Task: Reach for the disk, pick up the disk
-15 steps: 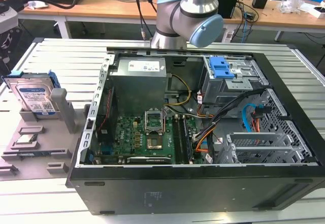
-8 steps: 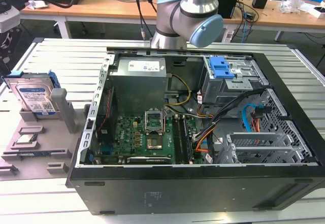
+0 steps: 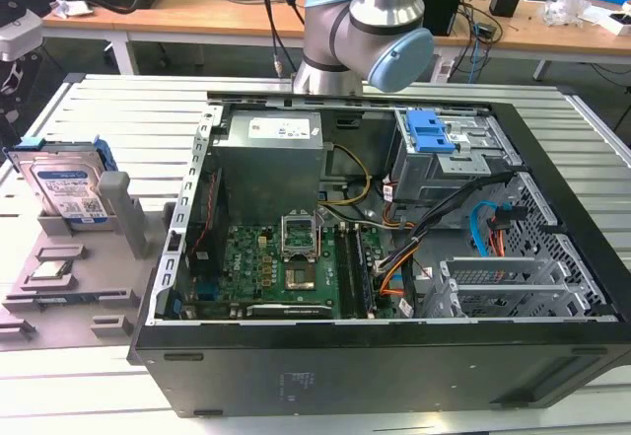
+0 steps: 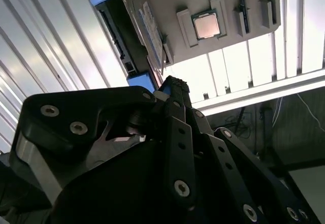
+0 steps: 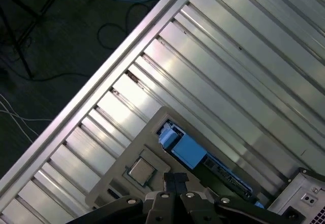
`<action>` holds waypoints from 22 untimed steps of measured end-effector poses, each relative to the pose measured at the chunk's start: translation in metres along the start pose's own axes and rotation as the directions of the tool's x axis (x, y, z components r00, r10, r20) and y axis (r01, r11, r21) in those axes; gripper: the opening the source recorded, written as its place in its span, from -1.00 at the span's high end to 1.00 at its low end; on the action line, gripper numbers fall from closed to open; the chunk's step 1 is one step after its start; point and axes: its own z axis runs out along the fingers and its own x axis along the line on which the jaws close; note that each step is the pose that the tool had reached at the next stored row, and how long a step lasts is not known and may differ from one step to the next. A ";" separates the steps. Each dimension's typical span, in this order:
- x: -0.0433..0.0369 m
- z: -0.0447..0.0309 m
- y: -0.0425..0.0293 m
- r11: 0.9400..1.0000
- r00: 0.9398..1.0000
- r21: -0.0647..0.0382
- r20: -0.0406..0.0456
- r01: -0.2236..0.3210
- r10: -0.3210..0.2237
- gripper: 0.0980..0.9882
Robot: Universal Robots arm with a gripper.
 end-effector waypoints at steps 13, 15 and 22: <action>0.0000 -0.0001 0.0000 0.990 0.990 0.000 -0.005 0.138 -0.138 0.98; 0.0000 0.0000 0.0000 0.986 0.986 0.000 -0.006 0.168 -0.168 0.98; 0.0000 0.0000 0.0000 0.960 0.960 -0.001 -0.011 0.279 -0.279 0.98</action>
